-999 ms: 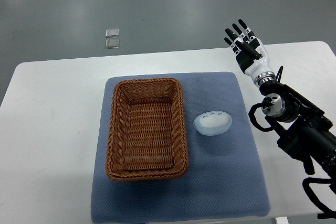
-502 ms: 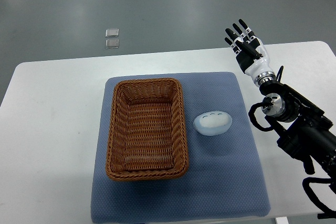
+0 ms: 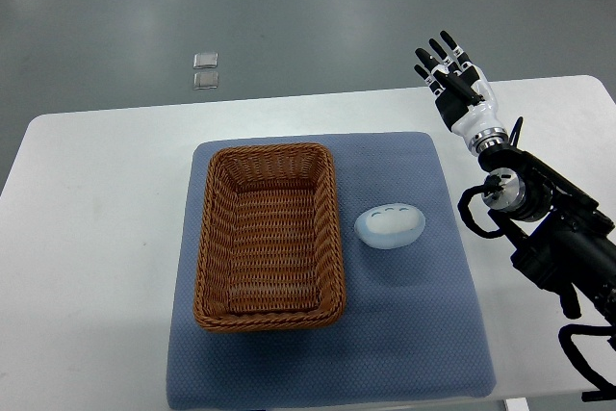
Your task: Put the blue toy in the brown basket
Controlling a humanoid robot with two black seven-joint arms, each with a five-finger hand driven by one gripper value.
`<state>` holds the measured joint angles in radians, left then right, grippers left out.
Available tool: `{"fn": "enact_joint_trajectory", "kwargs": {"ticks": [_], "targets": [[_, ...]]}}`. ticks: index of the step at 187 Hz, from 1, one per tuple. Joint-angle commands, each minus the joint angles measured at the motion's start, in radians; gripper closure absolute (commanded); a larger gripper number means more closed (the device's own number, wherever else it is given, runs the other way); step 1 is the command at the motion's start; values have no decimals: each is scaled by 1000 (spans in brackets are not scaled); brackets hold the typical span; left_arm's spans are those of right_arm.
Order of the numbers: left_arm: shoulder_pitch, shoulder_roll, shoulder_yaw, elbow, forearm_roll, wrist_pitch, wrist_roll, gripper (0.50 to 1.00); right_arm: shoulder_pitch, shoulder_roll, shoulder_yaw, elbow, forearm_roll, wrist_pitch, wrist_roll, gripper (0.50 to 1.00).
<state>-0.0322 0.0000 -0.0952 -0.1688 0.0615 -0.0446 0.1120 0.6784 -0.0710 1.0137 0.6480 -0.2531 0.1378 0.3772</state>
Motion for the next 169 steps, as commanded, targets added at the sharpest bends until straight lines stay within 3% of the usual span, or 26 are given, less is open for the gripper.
{"fn": "enact_joint_trajectory", "kwargs": {"ticks": [1, 19, 46, 90, 131, 169], "targets": [[0, 0, 0, 0, 0, 0, 0, 500, -2, -27, -7, 42, -2, -17, -3, 595], [0, 0, 0, 0, 0, 0, 0, 500, -10, -85, -23, 131, -8, -86, -7, 595], [-2, 0, 0, 0, 0, 0, 0, 500, -7, -194, -72, 229, -12, -121, -14, 595], [-2, 0, 0, 0, 0, 0, 0, 500, 69, -415, -276, 349, -80, -110, -15, 595], [-2, 0, 0, 0, 0, 0, 0, 500, 239, -563, -535, 437, -242, -87, -17, 595], [-2, 0, 0, 0, 0, 0, 0, 500, 450, -645, -793, 547, -396, -35, -67, 595]]}}
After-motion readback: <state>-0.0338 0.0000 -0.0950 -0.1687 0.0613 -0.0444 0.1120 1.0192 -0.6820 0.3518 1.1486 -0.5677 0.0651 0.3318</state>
